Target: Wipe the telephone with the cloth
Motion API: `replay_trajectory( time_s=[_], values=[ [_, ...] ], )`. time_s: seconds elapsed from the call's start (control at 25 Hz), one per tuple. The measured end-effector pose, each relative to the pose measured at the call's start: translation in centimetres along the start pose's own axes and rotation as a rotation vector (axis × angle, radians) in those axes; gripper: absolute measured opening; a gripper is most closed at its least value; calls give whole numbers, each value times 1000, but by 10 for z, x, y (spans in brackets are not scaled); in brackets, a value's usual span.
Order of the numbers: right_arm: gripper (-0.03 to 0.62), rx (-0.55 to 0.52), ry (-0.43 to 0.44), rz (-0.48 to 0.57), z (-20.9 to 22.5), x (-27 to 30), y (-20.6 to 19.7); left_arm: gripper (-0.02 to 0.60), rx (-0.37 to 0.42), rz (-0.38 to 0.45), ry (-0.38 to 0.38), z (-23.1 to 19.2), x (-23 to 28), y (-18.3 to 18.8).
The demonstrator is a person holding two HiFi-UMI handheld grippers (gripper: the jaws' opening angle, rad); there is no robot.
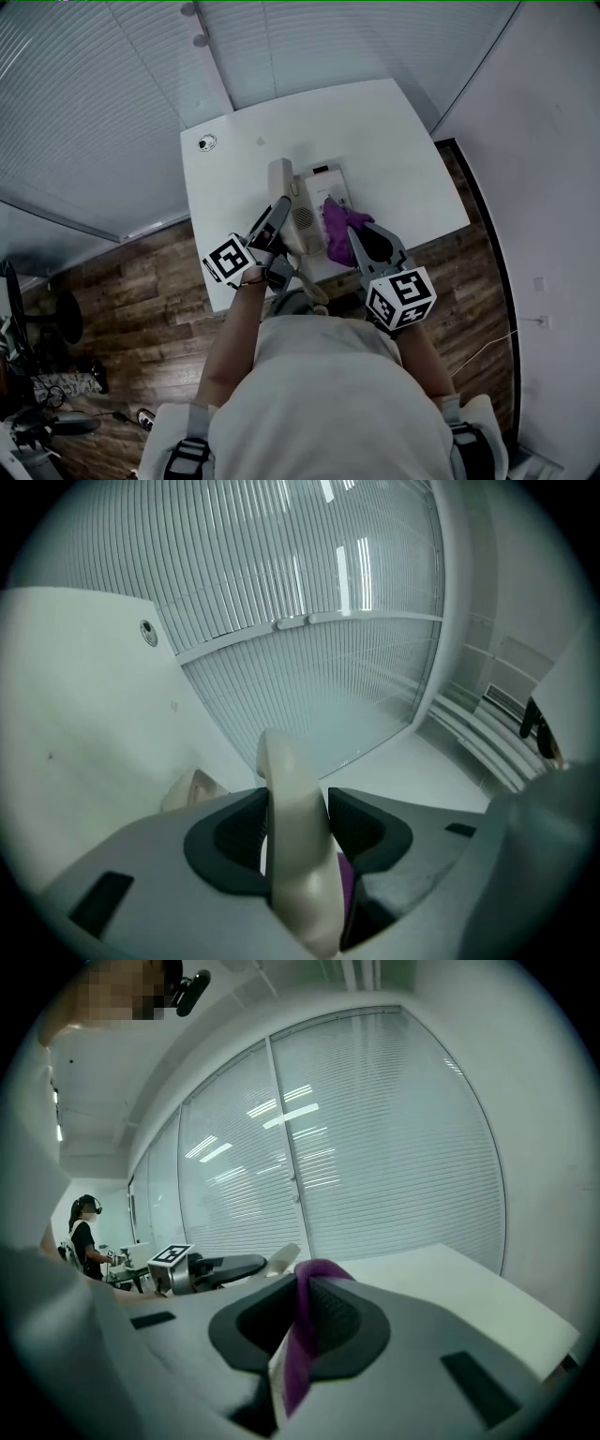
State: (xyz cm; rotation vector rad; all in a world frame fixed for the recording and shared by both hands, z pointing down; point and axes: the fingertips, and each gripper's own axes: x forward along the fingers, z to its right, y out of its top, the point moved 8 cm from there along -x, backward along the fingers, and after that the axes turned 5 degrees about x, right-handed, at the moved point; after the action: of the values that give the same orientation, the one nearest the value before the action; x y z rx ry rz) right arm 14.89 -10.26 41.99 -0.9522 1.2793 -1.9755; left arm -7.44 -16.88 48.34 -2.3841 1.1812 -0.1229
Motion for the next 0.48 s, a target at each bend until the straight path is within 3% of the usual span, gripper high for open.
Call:
replay_trajectory(
  time_s=[0.24, 0.48],
  values=[
    [43, 24, -35, 36, 9, -1, 6, 209, 99, -71, 130, -14, -2, -10],
    [43, 34, -32, 43, 11, -1, 8, 209, 126, -95, 202, -22, 3, -18]
  ],
)
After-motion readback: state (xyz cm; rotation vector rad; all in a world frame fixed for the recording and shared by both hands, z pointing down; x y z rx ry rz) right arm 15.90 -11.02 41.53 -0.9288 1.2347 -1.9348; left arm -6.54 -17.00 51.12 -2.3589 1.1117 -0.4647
